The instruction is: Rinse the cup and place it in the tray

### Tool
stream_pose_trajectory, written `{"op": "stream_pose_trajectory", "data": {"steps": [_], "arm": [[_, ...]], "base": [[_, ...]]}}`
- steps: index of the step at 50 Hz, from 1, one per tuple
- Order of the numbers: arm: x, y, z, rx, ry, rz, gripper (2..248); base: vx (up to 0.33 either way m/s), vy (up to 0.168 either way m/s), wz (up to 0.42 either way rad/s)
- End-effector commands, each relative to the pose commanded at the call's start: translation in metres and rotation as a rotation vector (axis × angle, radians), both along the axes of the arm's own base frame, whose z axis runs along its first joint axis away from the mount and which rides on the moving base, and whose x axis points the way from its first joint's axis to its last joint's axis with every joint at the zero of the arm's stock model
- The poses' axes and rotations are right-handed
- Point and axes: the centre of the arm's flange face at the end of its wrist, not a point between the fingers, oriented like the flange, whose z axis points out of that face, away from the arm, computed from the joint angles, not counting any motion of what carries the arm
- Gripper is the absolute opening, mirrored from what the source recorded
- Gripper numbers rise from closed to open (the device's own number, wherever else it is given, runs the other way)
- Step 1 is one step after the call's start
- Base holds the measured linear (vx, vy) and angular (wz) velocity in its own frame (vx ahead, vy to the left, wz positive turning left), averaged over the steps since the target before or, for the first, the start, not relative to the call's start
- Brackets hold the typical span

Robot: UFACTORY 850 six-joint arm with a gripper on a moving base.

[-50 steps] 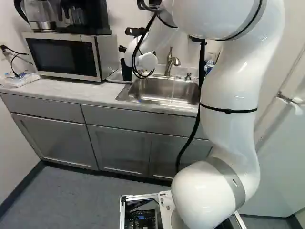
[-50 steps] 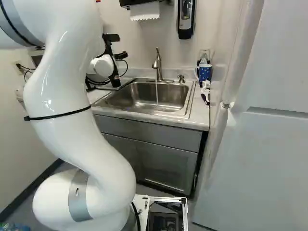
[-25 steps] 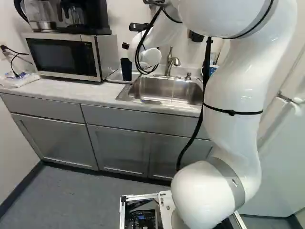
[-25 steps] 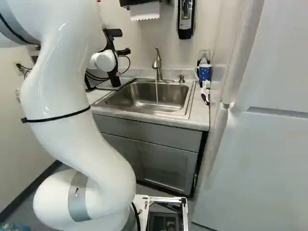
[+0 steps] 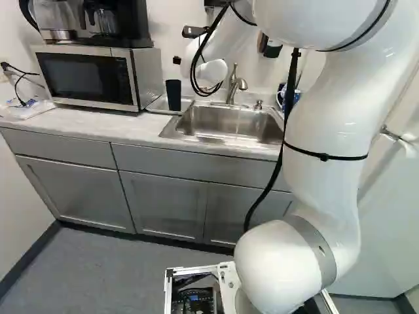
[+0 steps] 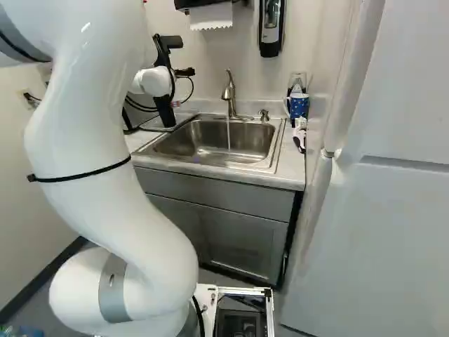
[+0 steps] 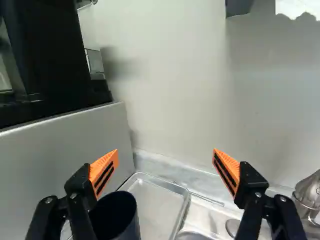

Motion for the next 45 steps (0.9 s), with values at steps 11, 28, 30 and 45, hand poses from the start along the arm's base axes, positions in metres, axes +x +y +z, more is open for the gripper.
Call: {"op": "stream_pose_trajectory", "data": {"steps": [11, 28, 30, 45], "arm": [[-0.001, -0.009, 0.009, -0.003, 0.017, -0.014, 247], [-0.001, -0.023, 0.023, -0.008, 0.042, -0.036, 247], [-0.001, -0.025, 0.025, -0.008, 0.043, -0.039, 247], [-0.001, -0.037, 0.038, -0.009, 0.052, -0.059, 247]], "base": [[0.000, 0.000, 0.000], [0.000, 0.000, 0.000], [0.000, 0.000, 0.000], [0.000, 0.000, 0.000]]}}
